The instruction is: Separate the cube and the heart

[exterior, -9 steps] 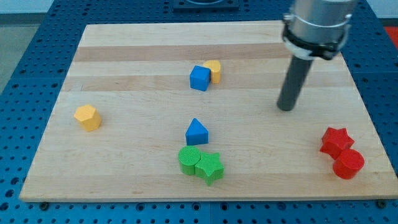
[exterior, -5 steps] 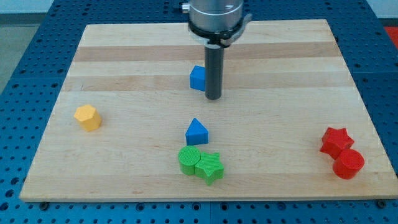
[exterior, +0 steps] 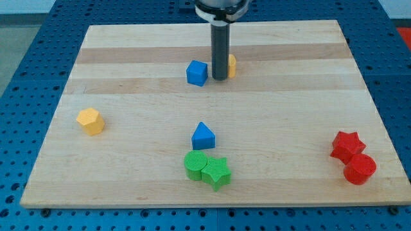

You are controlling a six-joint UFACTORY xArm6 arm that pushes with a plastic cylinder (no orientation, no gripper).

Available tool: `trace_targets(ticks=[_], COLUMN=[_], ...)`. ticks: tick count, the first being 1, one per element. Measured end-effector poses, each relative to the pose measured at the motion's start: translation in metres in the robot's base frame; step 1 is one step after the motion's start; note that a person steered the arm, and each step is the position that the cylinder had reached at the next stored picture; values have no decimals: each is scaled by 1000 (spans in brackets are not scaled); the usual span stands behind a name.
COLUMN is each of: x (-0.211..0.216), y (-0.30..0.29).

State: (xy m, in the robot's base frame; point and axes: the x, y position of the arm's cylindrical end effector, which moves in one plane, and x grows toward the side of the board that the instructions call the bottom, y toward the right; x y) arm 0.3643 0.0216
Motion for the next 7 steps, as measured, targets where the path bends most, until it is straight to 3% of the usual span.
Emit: trace_targets(ticks=[2,7], x=[-3,-80], y=[24,23])
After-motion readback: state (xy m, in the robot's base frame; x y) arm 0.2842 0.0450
